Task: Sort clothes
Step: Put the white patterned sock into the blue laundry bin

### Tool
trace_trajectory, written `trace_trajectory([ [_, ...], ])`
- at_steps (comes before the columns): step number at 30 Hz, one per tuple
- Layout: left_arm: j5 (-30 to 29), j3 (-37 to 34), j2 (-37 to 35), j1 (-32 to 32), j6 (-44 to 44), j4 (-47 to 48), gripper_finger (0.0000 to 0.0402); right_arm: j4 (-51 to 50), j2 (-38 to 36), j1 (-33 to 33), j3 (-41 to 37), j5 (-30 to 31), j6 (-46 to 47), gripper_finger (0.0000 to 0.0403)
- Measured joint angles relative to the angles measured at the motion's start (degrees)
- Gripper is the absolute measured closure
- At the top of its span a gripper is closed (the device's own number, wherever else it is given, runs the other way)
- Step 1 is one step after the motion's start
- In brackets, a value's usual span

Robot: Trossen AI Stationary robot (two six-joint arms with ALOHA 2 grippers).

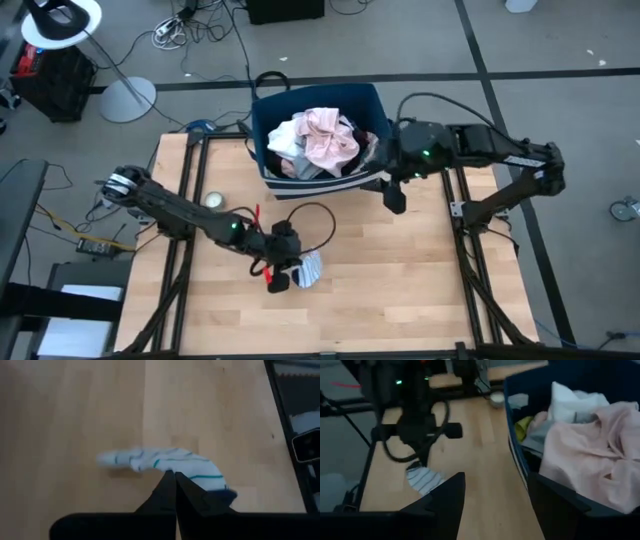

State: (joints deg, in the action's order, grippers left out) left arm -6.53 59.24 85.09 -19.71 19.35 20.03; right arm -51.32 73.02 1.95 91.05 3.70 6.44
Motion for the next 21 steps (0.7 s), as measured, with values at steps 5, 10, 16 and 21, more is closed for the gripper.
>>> trace_trajectory([
  [5, 0.0, 9.0, -1.3, 3.0, -4.7, 8.7, 0.0401, 7.8, -8.7, 2.0, -14.9, 1.1, 1.8, 0.0194],
  [10, 0.0, 19.0, -1.2, 7.5, -10.3, 15.4, 0.0401, 15.4, -15.9, 3.0, -29.8, 3.6, 5.3, 0.0194],
  [16, 3.4, 30.7, -1.2, 15.7, -17.7, 18.9, 0.0401, 29.4, -21.7, 3.3, -47.6, 4.0, 7.0, 0.0194],
  [21, 8.6, 38.5, -1.1, 24.4, -21.6, 18.7, 0.0401, 39.0, -22.9, 3.3, -60.5, 4.0, 7.1, 0.0195],
])
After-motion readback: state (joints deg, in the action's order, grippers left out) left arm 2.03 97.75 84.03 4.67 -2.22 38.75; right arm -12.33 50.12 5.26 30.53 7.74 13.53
